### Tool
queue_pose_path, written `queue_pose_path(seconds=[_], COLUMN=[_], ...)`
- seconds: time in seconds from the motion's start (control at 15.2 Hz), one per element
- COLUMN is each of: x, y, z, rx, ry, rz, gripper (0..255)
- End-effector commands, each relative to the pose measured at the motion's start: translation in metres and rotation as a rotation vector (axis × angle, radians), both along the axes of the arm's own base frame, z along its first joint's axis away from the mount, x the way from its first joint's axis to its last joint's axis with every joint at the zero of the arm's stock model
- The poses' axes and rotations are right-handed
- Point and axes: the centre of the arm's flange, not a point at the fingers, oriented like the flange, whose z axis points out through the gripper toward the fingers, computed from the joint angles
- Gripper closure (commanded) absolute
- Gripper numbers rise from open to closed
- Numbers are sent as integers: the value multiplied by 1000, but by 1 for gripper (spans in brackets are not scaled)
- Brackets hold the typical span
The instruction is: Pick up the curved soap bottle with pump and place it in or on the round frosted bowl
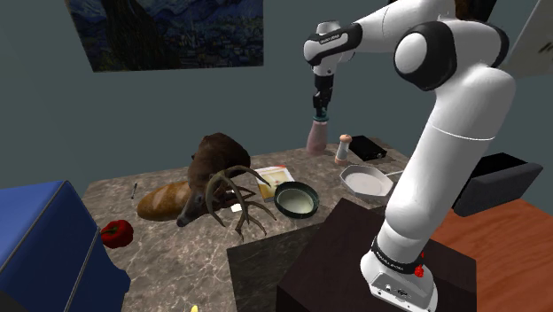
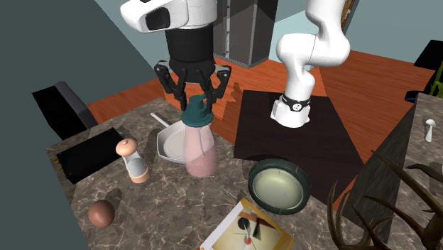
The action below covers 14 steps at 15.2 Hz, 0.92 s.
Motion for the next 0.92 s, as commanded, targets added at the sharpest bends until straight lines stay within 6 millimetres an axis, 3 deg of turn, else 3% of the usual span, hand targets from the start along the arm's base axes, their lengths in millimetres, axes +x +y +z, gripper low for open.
queue_pose_path(seconds=[0.0,0.86], x=[-6,-40], y=[26,185], z=[8,63], rx=[-1,-1], ry=[0,0], rz=[-1,-1], gripper=[255,255])
